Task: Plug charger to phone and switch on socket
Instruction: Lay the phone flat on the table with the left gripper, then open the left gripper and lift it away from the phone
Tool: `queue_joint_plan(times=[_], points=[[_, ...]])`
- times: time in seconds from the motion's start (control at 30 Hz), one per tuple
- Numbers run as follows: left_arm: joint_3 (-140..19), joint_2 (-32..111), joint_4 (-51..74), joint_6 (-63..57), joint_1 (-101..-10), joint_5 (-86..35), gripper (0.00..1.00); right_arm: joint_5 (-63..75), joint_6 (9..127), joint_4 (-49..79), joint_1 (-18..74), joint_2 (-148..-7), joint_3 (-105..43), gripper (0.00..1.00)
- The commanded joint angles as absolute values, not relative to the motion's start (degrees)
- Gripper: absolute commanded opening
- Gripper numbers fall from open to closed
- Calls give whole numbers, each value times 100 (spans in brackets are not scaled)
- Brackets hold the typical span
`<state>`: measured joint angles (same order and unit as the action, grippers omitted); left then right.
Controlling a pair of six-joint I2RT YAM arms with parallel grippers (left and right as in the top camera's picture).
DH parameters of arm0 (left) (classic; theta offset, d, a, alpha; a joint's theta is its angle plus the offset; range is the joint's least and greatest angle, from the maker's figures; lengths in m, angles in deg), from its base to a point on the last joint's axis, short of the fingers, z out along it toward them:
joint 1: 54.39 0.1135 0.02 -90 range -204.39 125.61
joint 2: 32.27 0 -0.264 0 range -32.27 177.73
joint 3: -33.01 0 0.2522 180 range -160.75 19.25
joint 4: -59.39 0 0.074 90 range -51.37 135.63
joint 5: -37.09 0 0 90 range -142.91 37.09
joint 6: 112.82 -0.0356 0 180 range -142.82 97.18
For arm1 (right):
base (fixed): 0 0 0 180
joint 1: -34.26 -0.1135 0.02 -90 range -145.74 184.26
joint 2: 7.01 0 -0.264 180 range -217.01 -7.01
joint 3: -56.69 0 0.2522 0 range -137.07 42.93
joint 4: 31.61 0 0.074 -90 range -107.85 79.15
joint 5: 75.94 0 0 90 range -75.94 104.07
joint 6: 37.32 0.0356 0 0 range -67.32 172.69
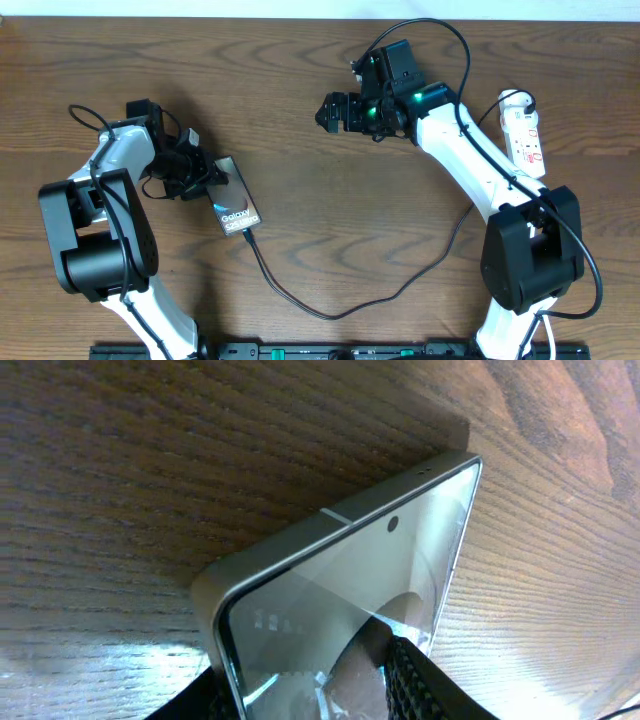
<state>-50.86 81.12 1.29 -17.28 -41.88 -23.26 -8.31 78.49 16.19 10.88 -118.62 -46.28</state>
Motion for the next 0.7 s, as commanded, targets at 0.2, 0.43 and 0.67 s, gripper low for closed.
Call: queue_joint_plan(times=[0.2,0.43,0.67], points=[[-4919,8361,-39,-1765,-4173,-3312,42,-813,7750,1630,1053,-11779,-4730,99],[-4919,8358,-179,-1761,-4173,-3574,48,-813,7750,1648,1053,-11779,-4730,99],[-4919,8358,-234,-1763,-4173,-3607,49,-813,7750,1648,1053,-11779,-4730,99]])
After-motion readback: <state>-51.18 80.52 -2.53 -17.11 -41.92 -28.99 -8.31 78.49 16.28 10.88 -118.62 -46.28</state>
